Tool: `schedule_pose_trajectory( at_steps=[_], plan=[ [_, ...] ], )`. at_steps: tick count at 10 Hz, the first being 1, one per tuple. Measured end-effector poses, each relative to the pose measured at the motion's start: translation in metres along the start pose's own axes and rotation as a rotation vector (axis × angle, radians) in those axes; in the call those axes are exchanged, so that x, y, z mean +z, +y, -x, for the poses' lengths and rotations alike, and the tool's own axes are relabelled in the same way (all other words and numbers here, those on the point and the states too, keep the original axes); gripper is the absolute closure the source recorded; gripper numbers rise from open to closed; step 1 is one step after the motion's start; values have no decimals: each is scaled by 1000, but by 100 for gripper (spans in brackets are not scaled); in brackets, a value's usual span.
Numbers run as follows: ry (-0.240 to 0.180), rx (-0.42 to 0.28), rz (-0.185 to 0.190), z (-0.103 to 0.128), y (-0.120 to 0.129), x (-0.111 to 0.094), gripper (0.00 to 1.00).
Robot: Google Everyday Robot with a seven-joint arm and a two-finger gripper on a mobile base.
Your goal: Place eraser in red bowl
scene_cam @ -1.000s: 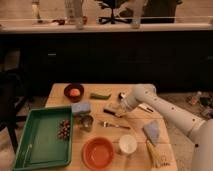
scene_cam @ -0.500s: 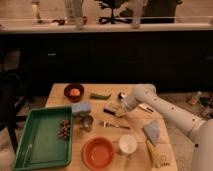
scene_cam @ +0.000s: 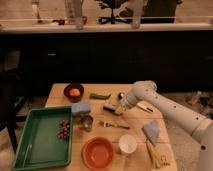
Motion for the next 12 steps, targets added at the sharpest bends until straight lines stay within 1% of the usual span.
schedule_pose_trajectory(
  at_steps=[1,2,4,5,7,10,12],
  plan=[
    [-5,-52,-6,11,1,-12,100],
    [-11,-99,0,17,3,-17,100],
    [-33,-262,41,31,11,-26,100],
    [-43,-329,60,36,15,-30,100],
    [-64,-491,102,53,31,-40,100],
    [-75,-602,134,76,58,-54,100],
    [-67,-670,162,81,78,-55,100]
  ],
)
